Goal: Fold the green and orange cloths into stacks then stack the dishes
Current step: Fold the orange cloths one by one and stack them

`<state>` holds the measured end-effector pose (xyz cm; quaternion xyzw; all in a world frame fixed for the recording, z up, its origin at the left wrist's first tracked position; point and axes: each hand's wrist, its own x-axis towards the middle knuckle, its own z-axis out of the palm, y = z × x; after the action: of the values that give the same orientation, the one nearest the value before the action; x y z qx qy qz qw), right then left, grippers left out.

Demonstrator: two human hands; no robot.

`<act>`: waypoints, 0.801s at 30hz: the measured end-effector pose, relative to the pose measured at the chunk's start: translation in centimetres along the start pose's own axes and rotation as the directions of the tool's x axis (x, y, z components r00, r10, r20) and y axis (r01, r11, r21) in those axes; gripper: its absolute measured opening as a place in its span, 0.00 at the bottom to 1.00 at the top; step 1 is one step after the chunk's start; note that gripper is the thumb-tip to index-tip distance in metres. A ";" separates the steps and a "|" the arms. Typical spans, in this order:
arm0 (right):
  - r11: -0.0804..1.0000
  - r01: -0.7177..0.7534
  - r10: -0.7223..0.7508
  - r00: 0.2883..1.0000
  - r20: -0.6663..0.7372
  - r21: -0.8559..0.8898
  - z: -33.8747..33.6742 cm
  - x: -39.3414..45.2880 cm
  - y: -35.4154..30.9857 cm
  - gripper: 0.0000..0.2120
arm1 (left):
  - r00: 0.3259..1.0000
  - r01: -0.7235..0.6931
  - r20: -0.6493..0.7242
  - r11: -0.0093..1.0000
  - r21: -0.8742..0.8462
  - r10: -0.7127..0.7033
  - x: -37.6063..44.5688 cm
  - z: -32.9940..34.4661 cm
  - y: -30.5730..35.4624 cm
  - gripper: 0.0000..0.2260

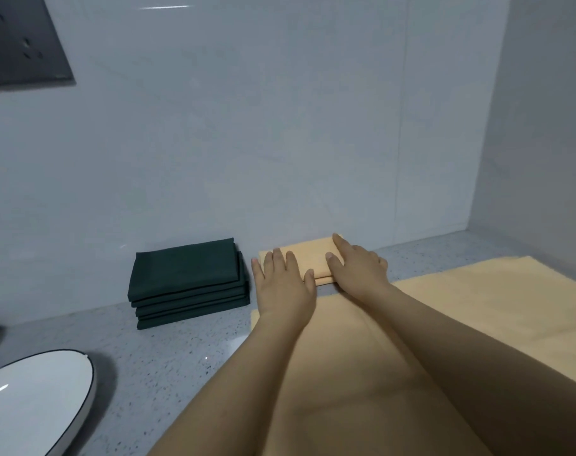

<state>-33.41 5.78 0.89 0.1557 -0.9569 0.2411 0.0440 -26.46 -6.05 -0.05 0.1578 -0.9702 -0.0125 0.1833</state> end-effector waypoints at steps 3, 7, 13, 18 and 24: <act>0.996 0.046 -0.052 0.996 -0.069 -0.075 0.0 -0.8 0.1 0.24 | 1.000 -0.024 0.004 0.999 -0.036 0.024 -0.4 -0.2 0.2 0.27; 0.992 0.083 -0.090 0.993 -0.073 -0.097 -0.1 -2.2 0.5 0.23 | 0.999 -0.028 0.016 0.999 -0.040 0.029 -1.2 -0.5 0.5 0.28; 0.987 0.128 -0.136 0.987 -0.084 -0.093 -0.8 -4.6 0.9 0.23 | 0.999 -0.047 -0.002 0.997 -0.068 0.047 -2.8 -1.8 1.2 0.27; 0.981 0.174 -0.181 0.981 -0.075 -0.088 -2.8 -8.1 0.7 0.23 | 0.996 -0.074 0.033 0.994 -0.084 0.077 -5.3 -4.2 2.1 0.27; 0.973 0.204 -0.207 0.978 -0.015 -0.109 -4.3 -15.9 1.1 0.22 | 0.986 -0.097 0.111 0.976 -0.192 0.120 -13.2 -6.0 3.0 0.43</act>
<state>-18.69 13.15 1.66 0.2481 -0.9465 0.1857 0.0894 -13.51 1.08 1.16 0.0855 -0.9814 -0.1028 0.1379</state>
